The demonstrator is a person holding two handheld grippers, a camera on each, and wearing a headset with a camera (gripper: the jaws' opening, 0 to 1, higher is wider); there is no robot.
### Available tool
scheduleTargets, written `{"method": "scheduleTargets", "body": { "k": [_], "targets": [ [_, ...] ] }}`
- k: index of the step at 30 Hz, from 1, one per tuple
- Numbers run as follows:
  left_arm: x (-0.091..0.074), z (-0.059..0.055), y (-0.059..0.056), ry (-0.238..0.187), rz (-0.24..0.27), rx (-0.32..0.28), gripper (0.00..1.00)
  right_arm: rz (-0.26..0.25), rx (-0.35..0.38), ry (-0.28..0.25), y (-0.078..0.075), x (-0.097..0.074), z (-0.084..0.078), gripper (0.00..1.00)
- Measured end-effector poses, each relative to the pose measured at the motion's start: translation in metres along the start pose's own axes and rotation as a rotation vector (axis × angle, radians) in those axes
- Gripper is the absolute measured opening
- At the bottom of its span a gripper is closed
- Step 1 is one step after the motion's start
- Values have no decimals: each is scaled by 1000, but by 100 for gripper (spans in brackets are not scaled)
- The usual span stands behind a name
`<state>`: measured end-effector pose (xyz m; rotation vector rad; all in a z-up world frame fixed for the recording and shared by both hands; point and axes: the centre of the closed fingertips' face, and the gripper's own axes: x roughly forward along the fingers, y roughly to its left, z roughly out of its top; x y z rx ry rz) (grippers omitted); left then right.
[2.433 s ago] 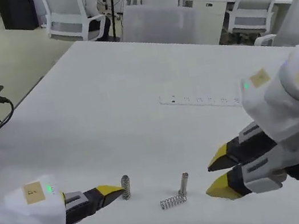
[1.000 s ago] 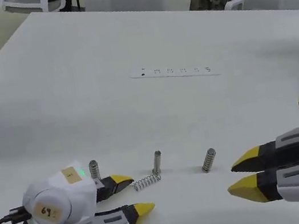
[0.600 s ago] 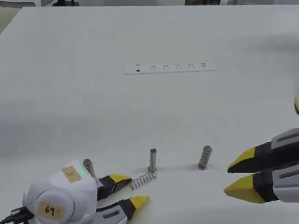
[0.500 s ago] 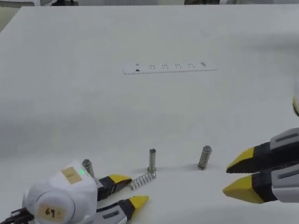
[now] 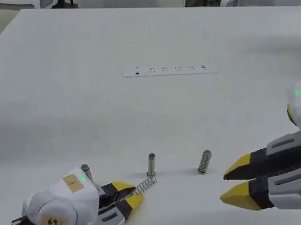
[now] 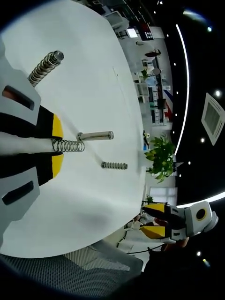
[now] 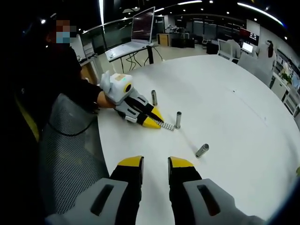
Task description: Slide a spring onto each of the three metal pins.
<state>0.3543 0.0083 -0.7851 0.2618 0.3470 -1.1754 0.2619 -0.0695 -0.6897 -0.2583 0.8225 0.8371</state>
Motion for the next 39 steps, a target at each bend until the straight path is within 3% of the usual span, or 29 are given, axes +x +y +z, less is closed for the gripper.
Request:
{"method": "scheduleTargets", "body": {
  "k": [9,14,21,25,32,39],
  "targets": [
    [-10,-4,-3,25,-26,-24,3,8,-10,-3,3,1,3,19],
    [-21,-1,-12,26,-62,-27,2,10,-10,-9,6,3,4,19],
    [-45,18,-27,-18,-100,-28,2,17,-26,-23,11,2,11,18],
    [-62,31,-29,-54,-89,-25,2,26,-43,-28,15,5,17,18],
    [-89,44,-35,-87,-82,-16,2,64,-77,-49,30,5,33,18],
    [-104,57,-46,-113,-92,22,2,106,-101,-74,42,3,49,18]
  ]
}}
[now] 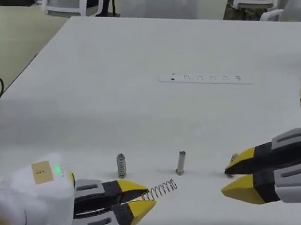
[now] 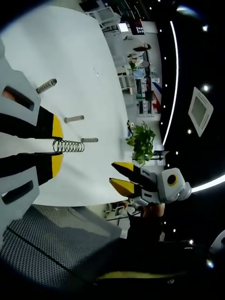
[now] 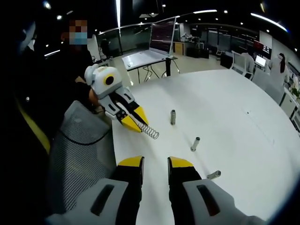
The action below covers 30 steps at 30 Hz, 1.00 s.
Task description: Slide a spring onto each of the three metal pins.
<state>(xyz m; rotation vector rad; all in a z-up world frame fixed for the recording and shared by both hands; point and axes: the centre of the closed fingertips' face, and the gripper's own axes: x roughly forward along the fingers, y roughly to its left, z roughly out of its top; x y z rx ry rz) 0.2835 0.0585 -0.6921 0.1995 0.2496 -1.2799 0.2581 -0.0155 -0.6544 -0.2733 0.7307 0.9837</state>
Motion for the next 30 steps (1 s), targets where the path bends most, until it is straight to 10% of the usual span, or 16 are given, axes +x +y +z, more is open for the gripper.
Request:
{"method": "scheduleTargets", "body": {
  "k": [16,30],
  "targets": [
    [-12,37,-21,-88,-54,71,2,123,-3,-73,24,9,34,21],
    [-12,52,-35,-131,-104,96,2,178,-9,-21,36,22,24,14]
  ]
}}
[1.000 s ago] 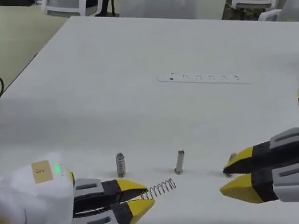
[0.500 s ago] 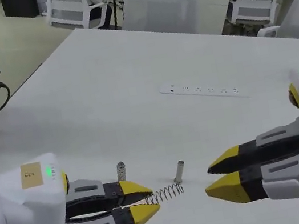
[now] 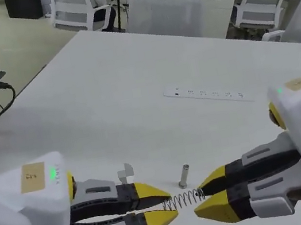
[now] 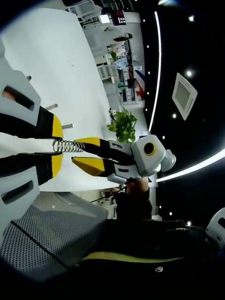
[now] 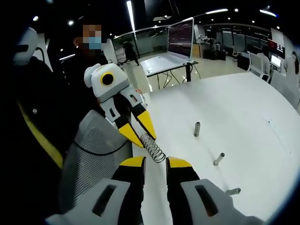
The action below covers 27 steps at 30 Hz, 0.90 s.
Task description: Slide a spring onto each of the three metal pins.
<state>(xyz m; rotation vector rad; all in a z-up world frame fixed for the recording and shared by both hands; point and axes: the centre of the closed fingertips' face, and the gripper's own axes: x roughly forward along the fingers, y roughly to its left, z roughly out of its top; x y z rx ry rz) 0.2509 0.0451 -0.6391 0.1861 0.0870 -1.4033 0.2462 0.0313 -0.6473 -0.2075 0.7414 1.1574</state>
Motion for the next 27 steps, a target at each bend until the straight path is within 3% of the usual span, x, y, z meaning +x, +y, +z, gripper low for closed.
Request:
{"method": "scheduleTargets", "body": {
  "k": [10,15,22,27],
  "targets": [
    [1,-1,1,8,10,13,2,-13,-47,-21,9,-8,21,8],
    [2,-3,1,18,12,21,2,-13,-82,6,12,-6,24,9],
    [3,-4,1,23,9,21,2,0,-163,58,20,-3,34,8],
    [2,-4,3,17,15,11,2,3,-251,148,20,1,36,9]
  ]
}}
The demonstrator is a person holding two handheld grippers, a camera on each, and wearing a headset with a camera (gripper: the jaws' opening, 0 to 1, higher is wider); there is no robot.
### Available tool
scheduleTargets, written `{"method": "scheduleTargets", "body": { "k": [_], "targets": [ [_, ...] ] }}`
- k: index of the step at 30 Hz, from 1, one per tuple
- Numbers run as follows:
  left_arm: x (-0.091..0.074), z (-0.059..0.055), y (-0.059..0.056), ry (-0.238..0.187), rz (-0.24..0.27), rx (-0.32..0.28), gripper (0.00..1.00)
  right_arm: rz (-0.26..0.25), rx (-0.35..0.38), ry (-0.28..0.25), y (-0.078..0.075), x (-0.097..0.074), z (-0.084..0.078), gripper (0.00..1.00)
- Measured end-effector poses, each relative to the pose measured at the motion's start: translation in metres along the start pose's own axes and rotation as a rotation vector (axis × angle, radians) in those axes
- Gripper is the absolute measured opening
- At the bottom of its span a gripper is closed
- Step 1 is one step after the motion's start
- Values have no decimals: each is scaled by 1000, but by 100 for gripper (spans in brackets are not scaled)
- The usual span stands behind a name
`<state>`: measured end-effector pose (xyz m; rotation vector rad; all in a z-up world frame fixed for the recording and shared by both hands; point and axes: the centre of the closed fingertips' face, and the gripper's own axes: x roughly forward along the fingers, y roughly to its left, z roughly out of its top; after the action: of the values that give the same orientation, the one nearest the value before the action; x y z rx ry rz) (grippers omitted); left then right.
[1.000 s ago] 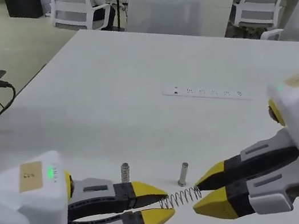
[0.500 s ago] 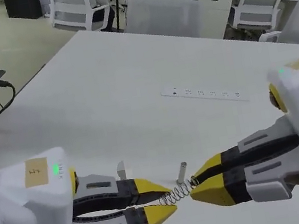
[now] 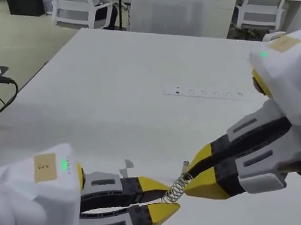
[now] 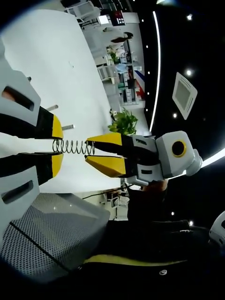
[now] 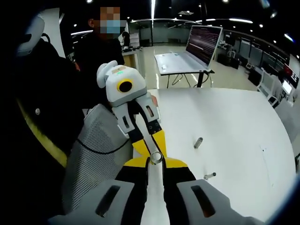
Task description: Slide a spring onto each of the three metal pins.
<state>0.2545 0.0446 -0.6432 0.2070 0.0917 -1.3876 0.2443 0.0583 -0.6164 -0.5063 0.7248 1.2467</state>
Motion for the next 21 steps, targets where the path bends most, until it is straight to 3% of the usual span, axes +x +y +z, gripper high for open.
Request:
{"method": "scheduleTargets", "body": {
  "k": [6,9,15,21],
  "targets": [
    [-3,4,2,-21,12,-9,2,6,-118,109,-5,3,5,11],
    [-4,6,4,-32,19,-15,2,28,-146,131,-4,8,9,12],
    [-7,12,7,-59,34,-19,2,57,-144,143,-6,13,7,13],
    [-8,12,8,-61,43,-24,2,58,-146,156,-7,15,4,10]
  ]
}}
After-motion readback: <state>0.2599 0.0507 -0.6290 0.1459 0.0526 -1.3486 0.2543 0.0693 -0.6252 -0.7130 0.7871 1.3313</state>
